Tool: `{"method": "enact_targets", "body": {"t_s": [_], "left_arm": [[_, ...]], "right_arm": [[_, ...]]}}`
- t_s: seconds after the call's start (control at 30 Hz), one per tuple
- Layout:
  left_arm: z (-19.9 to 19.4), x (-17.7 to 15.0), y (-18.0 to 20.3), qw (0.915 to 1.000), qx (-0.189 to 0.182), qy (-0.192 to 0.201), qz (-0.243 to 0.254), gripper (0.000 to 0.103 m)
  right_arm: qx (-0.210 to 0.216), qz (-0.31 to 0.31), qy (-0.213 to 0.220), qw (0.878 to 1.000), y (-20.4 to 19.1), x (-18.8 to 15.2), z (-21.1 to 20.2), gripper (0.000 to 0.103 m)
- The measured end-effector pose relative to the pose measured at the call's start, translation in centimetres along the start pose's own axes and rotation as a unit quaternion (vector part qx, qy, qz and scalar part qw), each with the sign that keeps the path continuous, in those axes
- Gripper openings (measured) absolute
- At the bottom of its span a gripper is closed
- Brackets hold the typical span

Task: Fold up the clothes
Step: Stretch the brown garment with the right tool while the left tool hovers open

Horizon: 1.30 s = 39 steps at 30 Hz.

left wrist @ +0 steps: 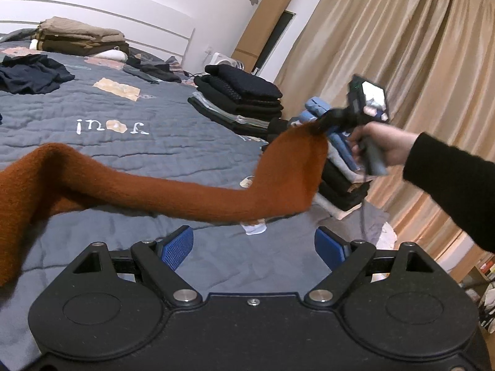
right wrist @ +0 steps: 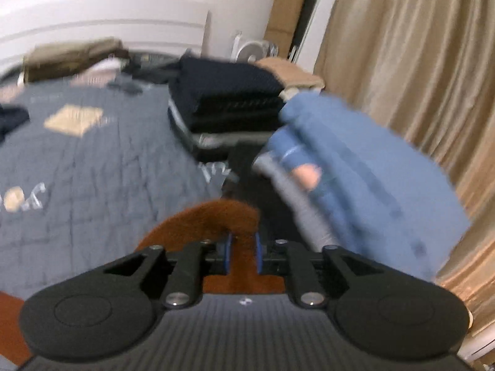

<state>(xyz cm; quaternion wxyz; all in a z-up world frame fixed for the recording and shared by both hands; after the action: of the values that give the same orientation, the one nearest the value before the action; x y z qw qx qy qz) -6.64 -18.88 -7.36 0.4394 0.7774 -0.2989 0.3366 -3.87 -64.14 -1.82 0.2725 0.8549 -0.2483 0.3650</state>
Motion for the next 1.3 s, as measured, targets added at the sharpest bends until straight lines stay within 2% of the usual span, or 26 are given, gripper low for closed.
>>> {"method": "enact_targets", "body": {"t_s": [0.07, 0.23, 0.3, 0.43, 0.6, 0.7, 0.83, 0.9, 0.97, 1.03, 1.17, 1.23, 1.3], "left_arm": [[-0.1, 0.1, -0.3, 1.0, 0.001, 0.001, -0.002, 0.085], [-0.8, 0.6, -0.7, 0.9999, 0.004, 0.011, -0.007, 0.085], [-1.0, 0.8, -0.7, 0.9999, 0.005, 0.015, -0.006, 0.085], [-2.0, 1.2, -0.7, 0.9996, 0.011, 0.025, -0.005, 0.085], [-5.5, 2.4, -0.7, 0.9978, 0.03, 0.058, 0.008, 0.085], [-9.0, 3.4, -2.1, 0.9944, 0.063, 0.084, 0.01, 0.085], [-14.5, 4.3, -5.9, 0.985, 0.138, 0.103, 0.009, 0.085], [-17.3, 4.5, -8.4, 0.9761, 0.193, 0.097, 0.021, 0.085], [-20.1, 4.8, -11.3, 0.963, 0.252, 0.091, 0.029, 0.086], [-23.1, 4.9, -14.7, 0.9453, 0.313, 0.089, 0.024, 0.091], [-28.0, 5.5, -21.9, 0.9044, 0.421, 0.069, 0.007, 0.091], [-29.7, 6.2, -25.2, 0.884, 0.463, 0.065, -0.004, 0.091], [-30.9, 6.9, -28.2, 0.8735, 0.483, 0.06, -0.019, 0.091]], "right_arm": [[0.015, 0.002, -0.001, 1.0, -1.1, -1.0, -0.1, 0.042], [0.056, 0.026, 0.015, 0.998, -2.6, -2.5, -2.6, 0.053], [0.081, 0.051, 0.025, 0.995, -3.2, -3.5, -4.3, 0.054], [0.167, 0.079, 0.033, 0.982, -6.0, -5.8, -8.5, 0.054], [0.286, 0.102, 0.031, 0.952, -11.8, -9.0, -12.9, 0.054], [0.332, 0.087, 0.029, 0.939, -15.4, -9.7, -14.8, 0.054], [0.379, 0.051, 0.029, 0.923, -19.5, -9.9, -16.8, 0.055], [0.406, 0.051, 0.019, 0.912, -21.3, -10.1, -17.1, 0.055], [0.428, 0.05, 0.006, 0.903, -23.2, -10.3, -17.3, 0.055], [0.44, 0.038, 0.0, 0.897, -24.9, -10.5, -18.0, 0.055], [0.467, 0.025, 0.0, 0.884, -27.2, -10.7, -19.5, 0.055], [0.476, 0.021, -0.002, 0.879, -28.2, -10.6, -20.1, 0.055], [0.483, 0.019, -0.003, 0.875, -28.9, -10.5, -20.5, 0.055]]}}
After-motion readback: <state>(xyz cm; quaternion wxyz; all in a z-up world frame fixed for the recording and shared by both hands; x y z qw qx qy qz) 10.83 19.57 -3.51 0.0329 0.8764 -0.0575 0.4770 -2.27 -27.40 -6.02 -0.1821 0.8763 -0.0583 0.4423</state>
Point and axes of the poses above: each gripper's, at about its wrist camera, not at the fingertips, and z roughly the way its jaws point, y to its right, x to its top, the point moved 4 cm from there along z, roughly the way its jaws point, and after that the axes turned 4 degrees about -z, right-handed, at the moved point
